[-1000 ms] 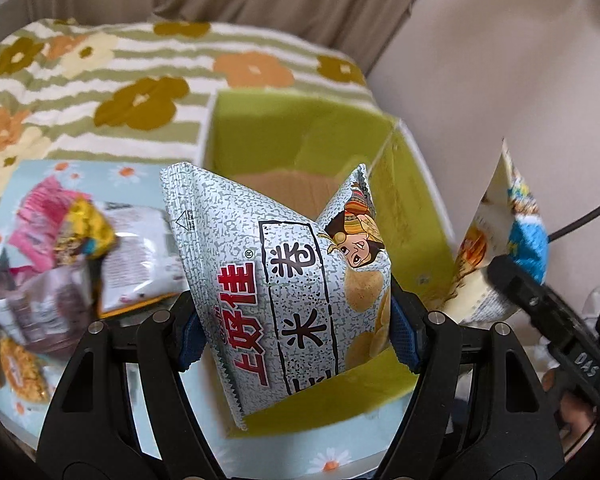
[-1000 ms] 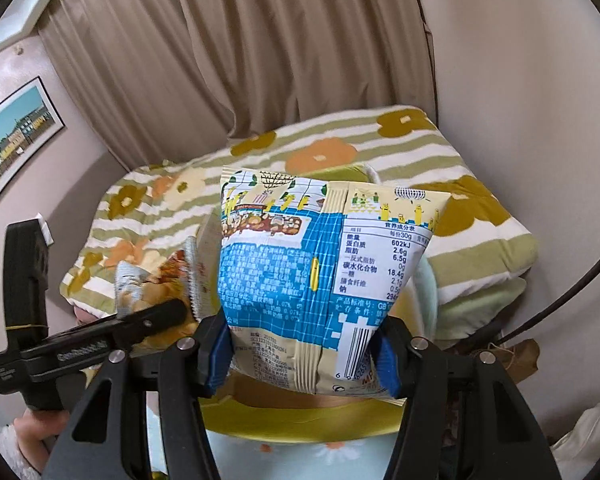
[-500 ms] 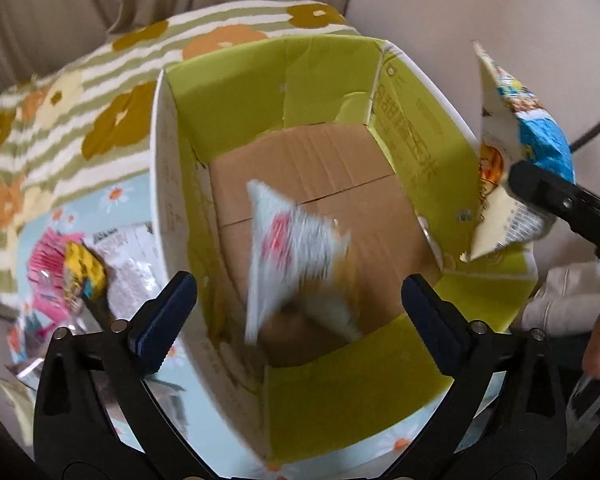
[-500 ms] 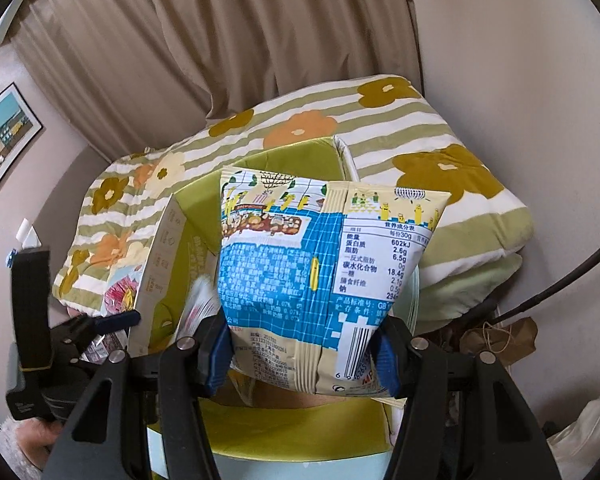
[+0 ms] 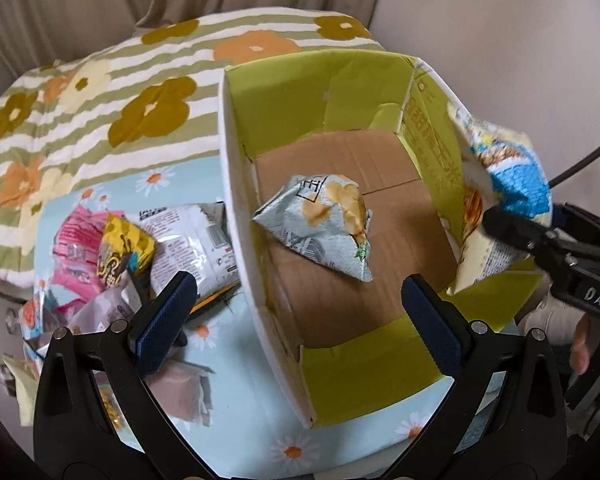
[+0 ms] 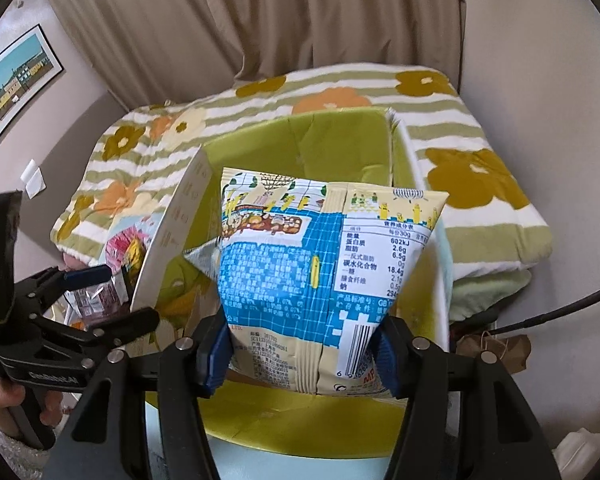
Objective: Organize snacks
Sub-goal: 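Move both tools back over the snack pile on the table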
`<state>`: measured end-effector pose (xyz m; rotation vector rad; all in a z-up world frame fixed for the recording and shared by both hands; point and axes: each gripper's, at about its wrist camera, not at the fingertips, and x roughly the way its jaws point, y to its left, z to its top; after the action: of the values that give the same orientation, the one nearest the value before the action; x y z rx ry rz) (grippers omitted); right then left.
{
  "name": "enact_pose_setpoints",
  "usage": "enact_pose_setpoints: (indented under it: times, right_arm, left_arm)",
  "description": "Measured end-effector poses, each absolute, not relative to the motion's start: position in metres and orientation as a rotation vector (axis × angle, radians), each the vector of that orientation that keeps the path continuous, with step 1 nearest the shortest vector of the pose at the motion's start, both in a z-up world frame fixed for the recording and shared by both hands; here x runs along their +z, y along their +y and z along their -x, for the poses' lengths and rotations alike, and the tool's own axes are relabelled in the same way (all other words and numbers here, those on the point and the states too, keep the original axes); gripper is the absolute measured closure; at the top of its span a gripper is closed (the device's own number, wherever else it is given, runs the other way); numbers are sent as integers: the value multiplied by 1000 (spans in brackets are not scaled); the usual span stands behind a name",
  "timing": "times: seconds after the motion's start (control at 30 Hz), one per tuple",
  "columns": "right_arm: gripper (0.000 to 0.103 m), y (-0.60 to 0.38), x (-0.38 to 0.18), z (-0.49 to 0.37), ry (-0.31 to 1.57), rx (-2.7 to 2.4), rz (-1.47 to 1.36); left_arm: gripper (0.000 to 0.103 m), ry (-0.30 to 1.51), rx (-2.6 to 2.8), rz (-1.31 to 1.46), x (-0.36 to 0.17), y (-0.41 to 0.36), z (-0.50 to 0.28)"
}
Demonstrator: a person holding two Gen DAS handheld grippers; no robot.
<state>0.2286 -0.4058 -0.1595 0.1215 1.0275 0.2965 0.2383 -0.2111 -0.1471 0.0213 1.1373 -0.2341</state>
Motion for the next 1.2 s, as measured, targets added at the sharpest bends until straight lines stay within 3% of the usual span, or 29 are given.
enact_pose_setpoints:
  times: [0.07, 0.1, 0.13, 0.73, 1.2]
  right_arm:
    - [21, -406, -160, -226, 1015, 291, -121]
    - [4, -407, -159, -224, 1002, 300, -126]
    - [0, -409, -158, -222, 981, 306, -133]
    - [0, -418, -130, -197, 915, 367, -139]
    - [0, -348, -116, -182, 848, 517, -110]
  left_arm:
    - [2, 1134, -227, -20, -146, -211, -236]
    - [2, 1133, -224, -20, -145, -212, -235]
    - [2, 1132, -220, -20, -145, -212, -233]
    - [2, 1065, -122, 11, -114, -206, -192]
    - [1, 1026, 23, 69, -95, -115, -144]
